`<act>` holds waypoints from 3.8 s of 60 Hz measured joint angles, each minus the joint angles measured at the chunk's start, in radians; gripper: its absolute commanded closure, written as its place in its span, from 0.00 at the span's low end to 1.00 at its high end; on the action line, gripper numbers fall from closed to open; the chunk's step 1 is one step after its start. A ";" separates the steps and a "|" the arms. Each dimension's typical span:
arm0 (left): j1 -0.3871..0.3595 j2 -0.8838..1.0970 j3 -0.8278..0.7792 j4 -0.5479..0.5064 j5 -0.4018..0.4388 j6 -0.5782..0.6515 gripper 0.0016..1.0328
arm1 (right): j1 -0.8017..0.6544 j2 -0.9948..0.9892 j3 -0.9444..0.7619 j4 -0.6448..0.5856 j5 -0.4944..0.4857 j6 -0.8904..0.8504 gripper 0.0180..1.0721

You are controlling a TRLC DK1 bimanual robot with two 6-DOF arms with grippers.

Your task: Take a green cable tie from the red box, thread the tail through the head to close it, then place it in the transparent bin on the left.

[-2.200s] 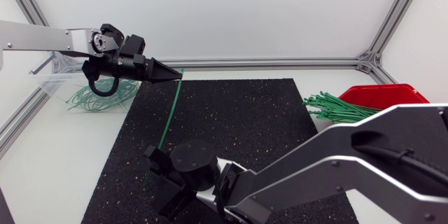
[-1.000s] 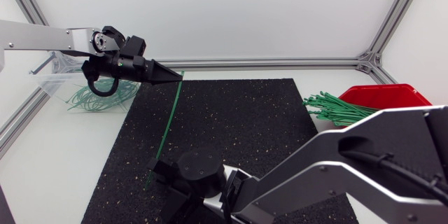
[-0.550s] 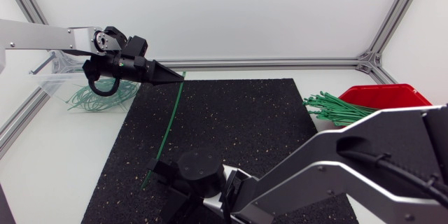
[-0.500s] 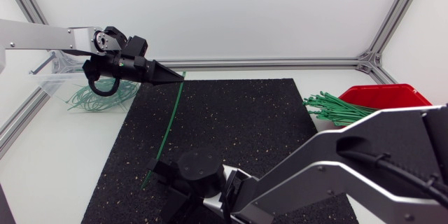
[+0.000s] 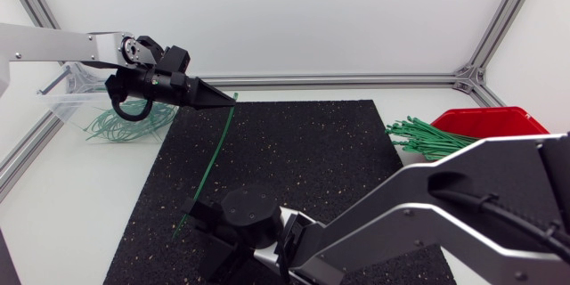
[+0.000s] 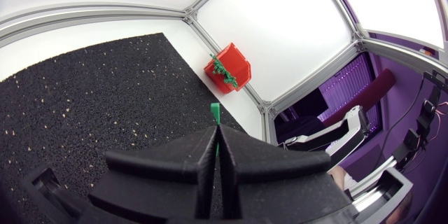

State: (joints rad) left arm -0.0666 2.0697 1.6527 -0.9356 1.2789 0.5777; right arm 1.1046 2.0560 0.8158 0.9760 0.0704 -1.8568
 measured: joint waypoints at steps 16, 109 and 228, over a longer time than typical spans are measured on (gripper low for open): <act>-0.002 0.005 0.009 -0.037 0.000 0.048 0.97 | 0.000 0.024 0.024 -0.003 0.000 -0.007 0.88; 0.019 0.048 0.086 -0.141 0.000 0.112 0.97 | -0.007 -0.001 -0.031 -0.004 0.031 -0.007 0.70; -0.002 0.091 0.114 -0.253 0.026 0.187 0.97 | 0.042 0.009 -0.004 0.002 0.006 -0.038 0.86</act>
State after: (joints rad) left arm -0.0689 2.1609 1.7664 -1.1889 1.3045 0.7643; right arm 1.1465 2.0651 0.8120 0.9783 0.0761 -1.8946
